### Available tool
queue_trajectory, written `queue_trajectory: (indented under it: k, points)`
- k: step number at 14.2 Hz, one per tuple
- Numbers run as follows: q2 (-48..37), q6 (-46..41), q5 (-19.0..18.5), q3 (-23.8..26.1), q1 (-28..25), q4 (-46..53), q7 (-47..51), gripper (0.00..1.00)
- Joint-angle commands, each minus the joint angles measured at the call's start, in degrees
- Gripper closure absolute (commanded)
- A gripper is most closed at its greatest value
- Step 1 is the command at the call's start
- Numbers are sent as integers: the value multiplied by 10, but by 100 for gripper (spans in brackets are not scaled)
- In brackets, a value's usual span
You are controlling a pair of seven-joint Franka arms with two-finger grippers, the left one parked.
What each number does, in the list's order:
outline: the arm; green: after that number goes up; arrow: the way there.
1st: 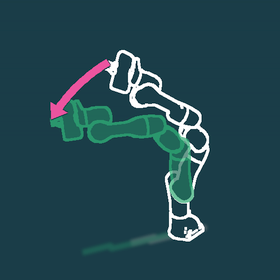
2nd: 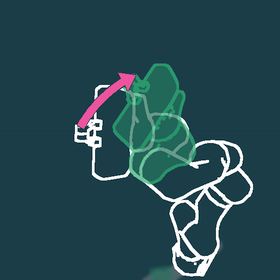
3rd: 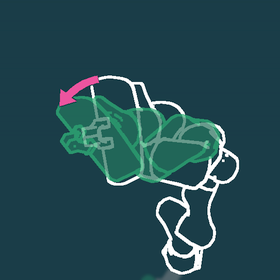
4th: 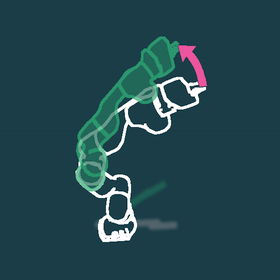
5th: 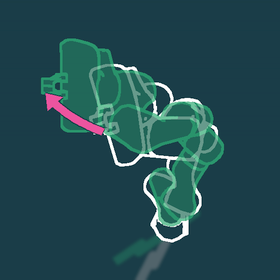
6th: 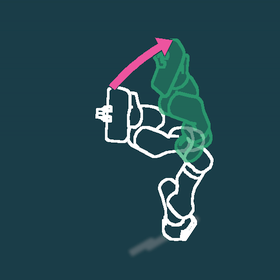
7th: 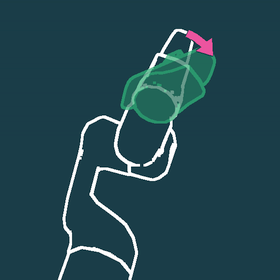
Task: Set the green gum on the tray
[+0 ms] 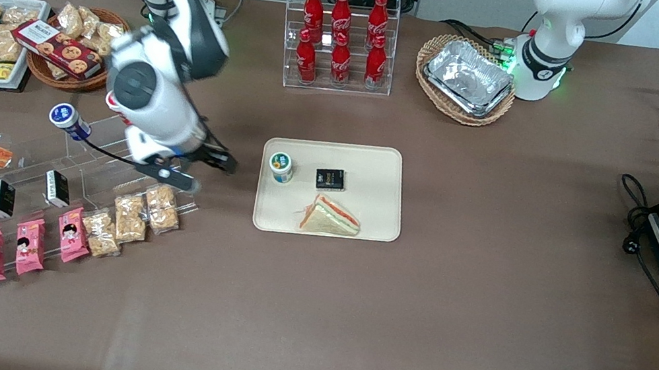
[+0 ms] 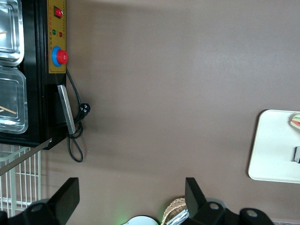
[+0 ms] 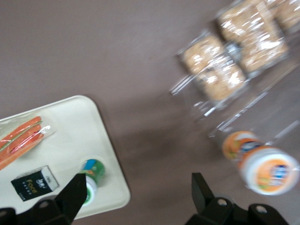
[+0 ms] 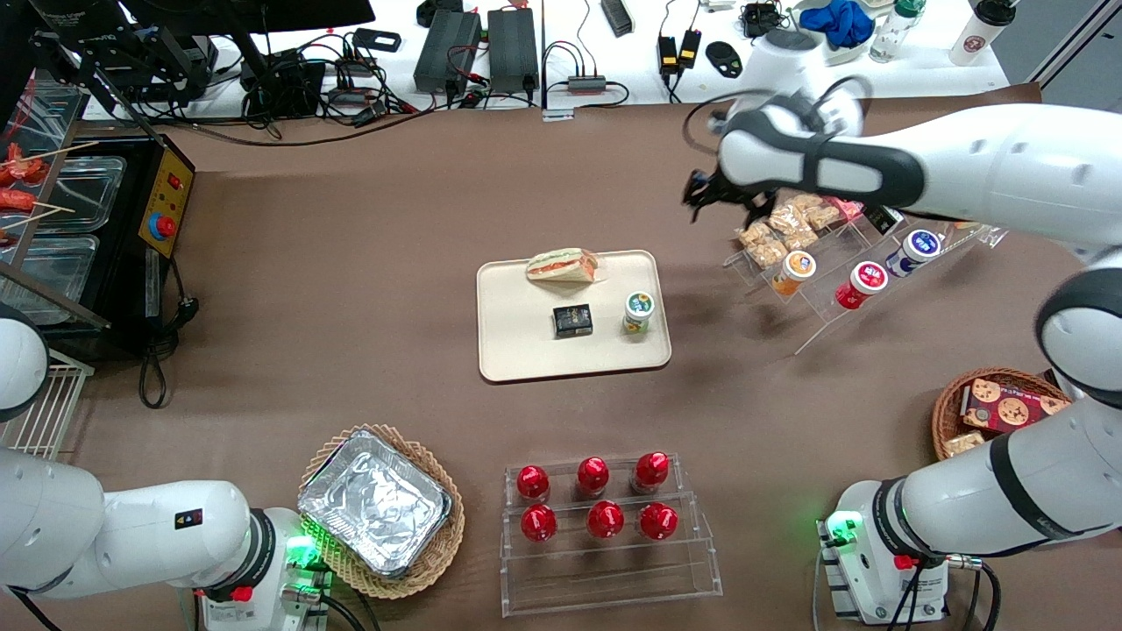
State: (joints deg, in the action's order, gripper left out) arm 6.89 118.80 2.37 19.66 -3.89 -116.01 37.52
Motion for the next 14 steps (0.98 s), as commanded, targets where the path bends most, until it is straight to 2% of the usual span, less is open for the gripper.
queue_trajectory:
  k: [1, 4, 6, 8, 12, 14]
  points:
    - [-58, -114, 7, 5, 76, 39, -118, 1]
    - [-73, -229, 48, -19, 142, 112, -232, 0]
    - [-93, -262, 50, -70, 141, 126, -288, 0]
    - [-107, -266, 49, -96, 141, 133, -329, 0]
    - [-94, -341, 42, -121, 143, 243, -335, 0]
    - [-94, -352, 34, -128, 148, 268, -335, 0]
